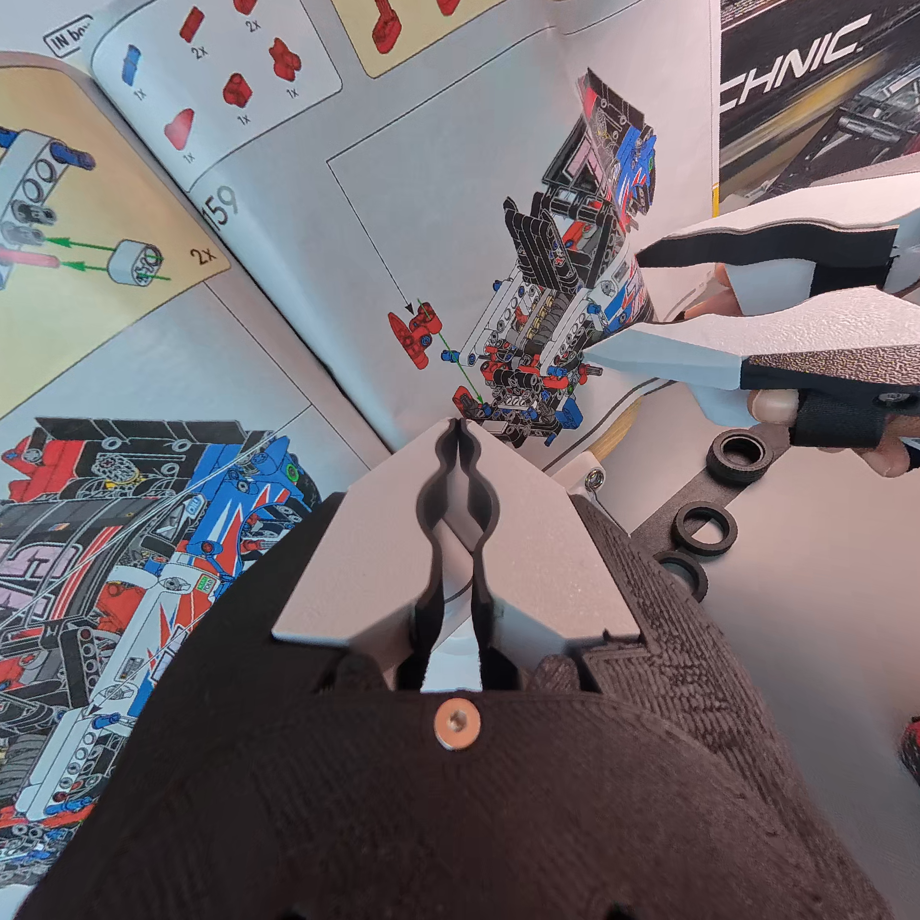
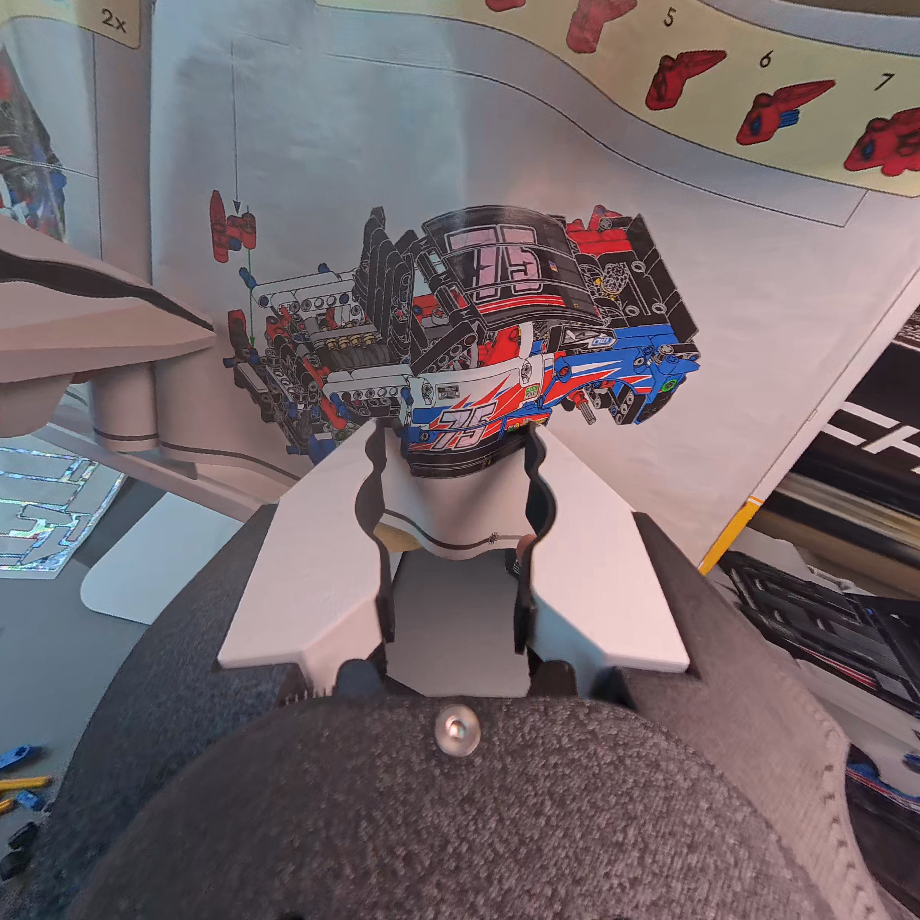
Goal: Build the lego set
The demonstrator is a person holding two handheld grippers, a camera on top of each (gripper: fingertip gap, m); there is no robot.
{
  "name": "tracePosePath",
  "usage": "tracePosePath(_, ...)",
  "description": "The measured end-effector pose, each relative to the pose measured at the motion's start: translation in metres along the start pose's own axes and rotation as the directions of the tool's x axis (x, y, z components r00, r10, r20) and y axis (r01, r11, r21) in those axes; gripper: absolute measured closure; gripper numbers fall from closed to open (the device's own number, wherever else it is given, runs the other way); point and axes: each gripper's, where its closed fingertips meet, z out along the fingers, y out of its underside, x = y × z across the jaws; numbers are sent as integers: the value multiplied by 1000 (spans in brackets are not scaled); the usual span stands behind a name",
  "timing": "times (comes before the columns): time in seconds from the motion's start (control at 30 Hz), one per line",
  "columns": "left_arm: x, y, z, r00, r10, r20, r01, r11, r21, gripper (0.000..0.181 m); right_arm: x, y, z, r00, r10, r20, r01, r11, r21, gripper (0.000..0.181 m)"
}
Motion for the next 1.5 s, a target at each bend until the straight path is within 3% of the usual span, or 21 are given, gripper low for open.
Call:
tracePosePath(0.03,0,0,0,1000,0,0,0,1000,0,181,0,0,-1,1000,-8,1,8,1000,1,132)
tracePosePath(0.13,0,0,1,1000,-1,0,1,1000,0,181,1,-1,-5,999,-32,-2,32,999,13,151)
tracePosePath(0.37,1,-1,0,1000,0,-2,0,1000,3,181,-11,-10,-21,990,-139,-14,140,988,71,173)
tracePosePath(0.53,2,-1,-3,1000,-7,-18,8,1000,11,181,-22,-14,-41,986,-157,64,143,974,175,170)
tracePosePath(0.73,3,-1,-4,1000,-14,-22,14,1000,17,181,-19,6,-47,985,-50,165,26,989,144,166)
tracePosePath(0.97,3,-1,-5,999,-26,-37,27,999,23,181,-21,2,-62,982,-140,123,110,969,223,169)
tracePosePath(1.13,4,-2,-7,998,-39,-54,41,999,30,181,-31,-18,-79,958,-286,26,258,897,358,175)
tracePosePath(1.23,4,-2,-9,996,-60,-73,62,998,33,181,-41,-18,-80,926,-378,-23,359,857,371,180)
tracePosePath(1.37,17,-16,-23,966,-152,-208,171,982,75,168,-52,-19,-86,853,-506,-124,512,768,384,181)
tracePosePath(1.5,44,-48,-58,833,-300,-465,386,917,99,148,-64,-22,-92,753,-618,-228,654,663,364,181)
